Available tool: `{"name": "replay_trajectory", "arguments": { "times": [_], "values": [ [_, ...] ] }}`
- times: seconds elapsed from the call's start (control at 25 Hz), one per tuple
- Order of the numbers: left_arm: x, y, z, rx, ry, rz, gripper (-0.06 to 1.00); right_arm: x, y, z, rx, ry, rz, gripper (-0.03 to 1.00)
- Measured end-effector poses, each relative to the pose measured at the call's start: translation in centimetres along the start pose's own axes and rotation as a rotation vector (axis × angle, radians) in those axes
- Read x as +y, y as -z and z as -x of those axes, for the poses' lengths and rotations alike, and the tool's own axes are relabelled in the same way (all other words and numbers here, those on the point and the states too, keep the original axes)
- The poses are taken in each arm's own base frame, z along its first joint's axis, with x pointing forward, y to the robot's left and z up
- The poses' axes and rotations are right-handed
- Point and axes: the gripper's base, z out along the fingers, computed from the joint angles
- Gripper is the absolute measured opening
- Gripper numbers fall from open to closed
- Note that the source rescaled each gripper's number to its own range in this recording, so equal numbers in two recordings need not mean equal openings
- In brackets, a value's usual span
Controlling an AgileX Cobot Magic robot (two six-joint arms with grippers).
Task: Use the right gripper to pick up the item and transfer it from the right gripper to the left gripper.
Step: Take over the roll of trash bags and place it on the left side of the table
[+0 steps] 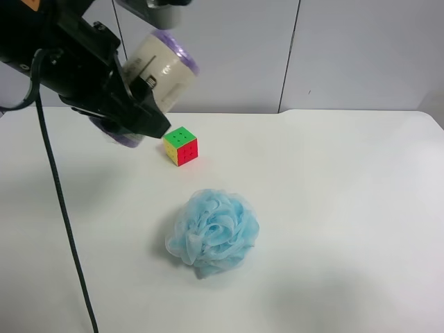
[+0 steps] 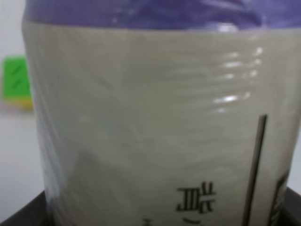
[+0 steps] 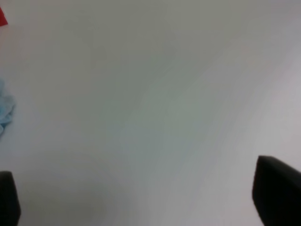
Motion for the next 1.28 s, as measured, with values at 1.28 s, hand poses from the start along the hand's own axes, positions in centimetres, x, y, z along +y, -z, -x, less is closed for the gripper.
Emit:
{"name": "replay_trajectory", "arguments": {
  "times": [1.28],
  "values": [
    [15.6, -14.5, -11.5, 0.497, 0.524, 0.171, 0.0, 0.0, 0.0, 0.0, 0.0, 0.0, 0.0, 1.0]
  ]
}}
